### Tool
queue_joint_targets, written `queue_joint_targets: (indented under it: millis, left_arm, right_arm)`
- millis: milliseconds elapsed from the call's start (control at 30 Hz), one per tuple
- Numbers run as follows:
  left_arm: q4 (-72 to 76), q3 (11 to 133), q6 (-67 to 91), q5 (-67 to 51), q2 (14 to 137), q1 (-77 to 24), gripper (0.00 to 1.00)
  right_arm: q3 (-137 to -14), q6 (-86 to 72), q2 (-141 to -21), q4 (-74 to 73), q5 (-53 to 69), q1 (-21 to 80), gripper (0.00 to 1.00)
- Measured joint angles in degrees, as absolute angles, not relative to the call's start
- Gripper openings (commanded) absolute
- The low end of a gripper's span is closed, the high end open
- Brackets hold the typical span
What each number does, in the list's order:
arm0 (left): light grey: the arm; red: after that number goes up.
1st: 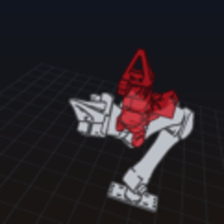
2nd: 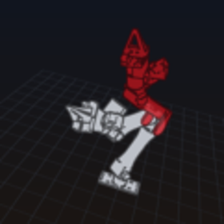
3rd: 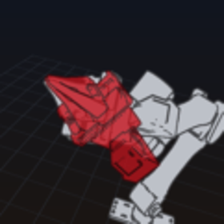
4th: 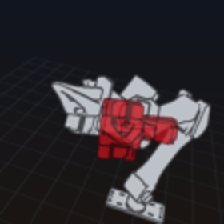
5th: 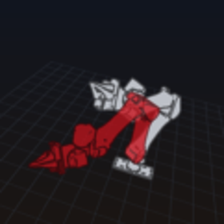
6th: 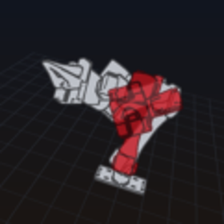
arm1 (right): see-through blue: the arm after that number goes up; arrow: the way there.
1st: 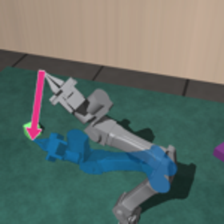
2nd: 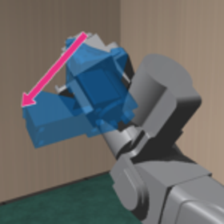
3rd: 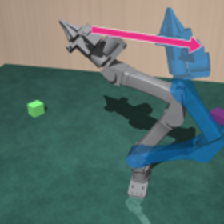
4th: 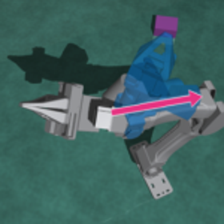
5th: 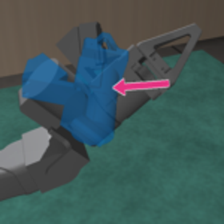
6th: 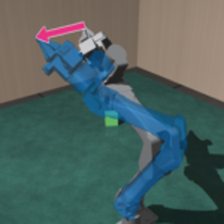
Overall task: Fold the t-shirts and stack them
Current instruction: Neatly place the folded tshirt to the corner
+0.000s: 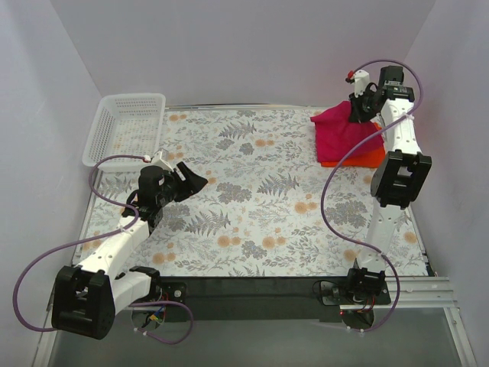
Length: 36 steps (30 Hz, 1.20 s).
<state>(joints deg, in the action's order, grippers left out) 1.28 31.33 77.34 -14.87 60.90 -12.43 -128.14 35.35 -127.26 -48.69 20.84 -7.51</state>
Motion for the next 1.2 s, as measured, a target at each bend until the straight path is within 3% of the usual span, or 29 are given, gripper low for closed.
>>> queue_joint_targets:
  millis: [267, 833, 1033, 1133, 1200]
  left_arm:
    - [1.3, 31.3, 77.3, -14.9, 61.3, -12.4, 0.59]
    - [1.3, 31.3, 77.3, -14.9, 61.7, -12.3, 0.59]
    - [1.3, 31.3, 77.3, -15.0, 61.8, -12.3, 0.59]
    - [1.3, 31.3, 77.3, -15.0, 61.8, -12.3, 0.59]
    - [1.3, 31.3, 77.3, -15.0, 61.8, -12.3, 0.59]
  right_arm:
    - [-128.1, 34.7, -128.3, -45.8, 18.3, -7.9, 0.08]
    - [-124.0, 33.2, -129.6, -41.4, 14.6, -10.1, 0.08]
    - [-123.8, 32.8, -129.8, -41.0, 13.6, -10.7, 0.3]
    - [-123.8, 32.3, -130.0, -40.0, 13.1, -10.7, 0.51]
    - [-123.8, 31.3, -130.5, -38.5, 12.0, -10.7, 0.59]
